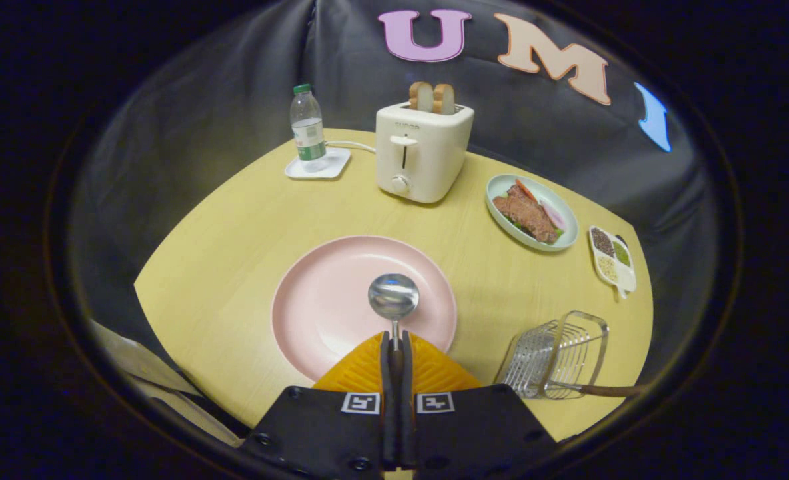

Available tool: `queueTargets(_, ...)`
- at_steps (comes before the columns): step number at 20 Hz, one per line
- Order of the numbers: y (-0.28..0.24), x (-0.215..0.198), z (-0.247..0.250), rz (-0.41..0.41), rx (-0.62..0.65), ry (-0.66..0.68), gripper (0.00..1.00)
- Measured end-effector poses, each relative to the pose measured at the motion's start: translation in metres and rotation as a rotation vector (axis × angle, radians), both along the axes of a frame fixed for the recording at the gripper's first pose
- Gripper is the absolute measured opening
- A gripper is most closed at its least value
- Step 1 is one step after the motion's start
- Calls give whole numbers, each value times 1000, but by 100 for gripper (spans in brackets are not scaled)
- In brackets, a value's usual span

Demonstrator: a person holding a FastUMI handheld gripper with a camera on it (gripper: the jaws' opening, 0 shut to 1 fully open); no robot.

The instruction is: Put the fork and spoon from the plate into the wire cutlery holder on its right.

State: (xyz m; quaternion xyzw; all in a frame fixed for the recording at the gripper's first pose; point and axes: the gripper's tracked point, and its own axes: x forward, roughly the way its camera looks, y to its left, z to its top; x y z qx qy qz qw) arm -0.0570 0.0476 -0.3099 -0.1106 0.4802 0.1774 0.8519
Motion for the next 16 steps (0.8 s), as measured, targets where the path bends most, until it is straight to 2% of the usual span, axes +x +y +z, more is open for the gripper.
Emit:
queueTargets(9, -47, -2, 20, 38, -38, -1, 6)
queueTargets(16, -92, 2, 39, 14, -68, -22, 6)
